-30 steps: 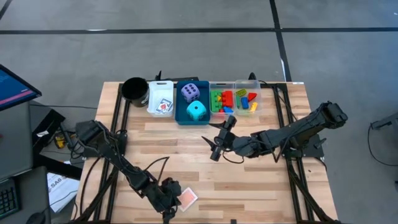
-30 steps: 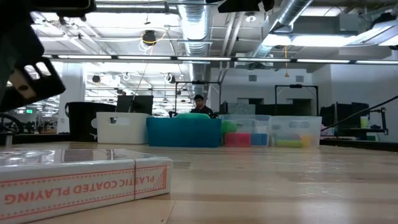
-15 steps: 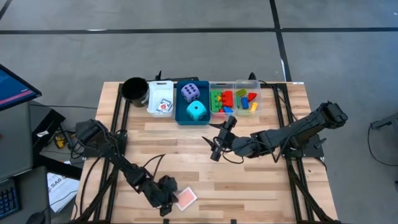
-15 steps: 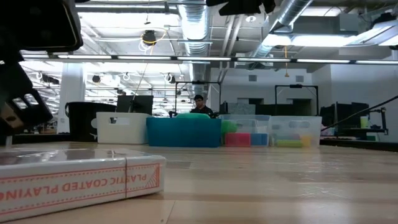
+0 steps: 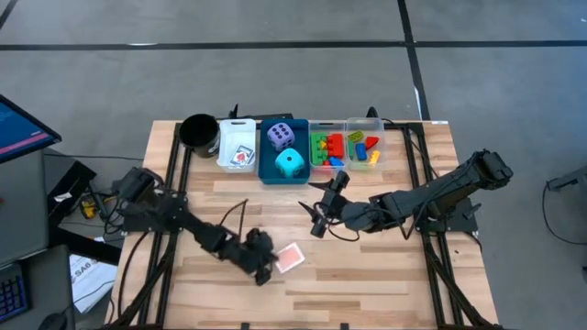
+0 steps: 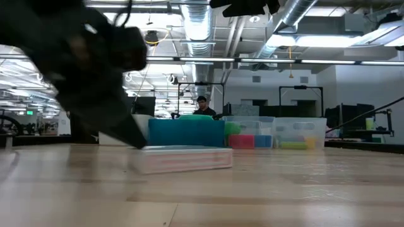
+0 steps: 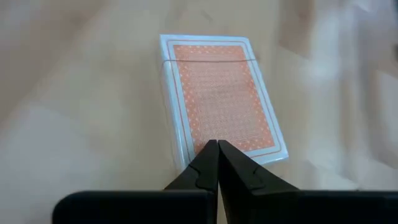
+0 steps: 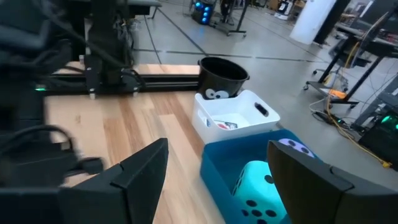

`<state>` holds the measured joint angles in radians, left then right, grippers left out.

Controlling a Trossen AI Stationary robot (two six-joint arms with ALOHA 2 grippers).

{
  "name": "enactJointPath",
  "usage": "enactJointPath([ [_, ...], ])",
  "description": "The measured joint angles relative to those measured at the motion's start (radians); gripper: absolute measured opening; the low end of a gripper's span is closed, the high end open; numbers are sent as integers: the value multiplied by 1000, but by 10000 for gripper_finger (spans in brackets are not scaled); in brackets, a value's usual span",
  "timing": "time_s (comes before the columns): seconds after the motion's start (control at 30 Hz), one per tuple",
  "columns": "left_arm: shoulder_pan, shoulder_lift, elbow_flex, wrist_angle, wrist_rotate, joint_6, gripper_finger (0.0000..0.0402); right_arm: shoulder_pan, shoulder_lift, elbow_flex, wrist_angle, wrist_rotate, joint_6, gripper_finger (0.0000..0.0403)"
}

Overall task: Pick & Place Toys
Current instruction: Put the orange playing card into the white bin

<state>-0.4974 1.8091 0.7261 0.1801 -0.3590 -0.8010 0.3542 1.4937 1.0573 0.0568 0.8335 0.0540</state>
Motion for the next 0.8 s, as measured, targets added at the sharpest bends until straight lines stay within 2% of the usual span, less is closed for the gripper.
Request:
enactJointPath([
  [0.23, 169, 0, 0, 1, 7, 243, 0, 13, 0, 0, -67, -99, 34, 269],
  [0.33, 212, 0, 0, 0, 8, 372, 0, 19, 0, 0, -96, -130, 80, 269],
  [0.47, 240, -8, 0, -17, 7, 463, 0, 35, 0, 0, -153, -135, 136, 269],
  [0.63, 247, -70, -33, -79, 2, 488, 0, 56, 0, 1, -244, -133, 229, 269],
  [0.8, 244, -201, -151, -136, 15, 430, 0, 59, 0, 1, -285, -129, 306, 269],
])
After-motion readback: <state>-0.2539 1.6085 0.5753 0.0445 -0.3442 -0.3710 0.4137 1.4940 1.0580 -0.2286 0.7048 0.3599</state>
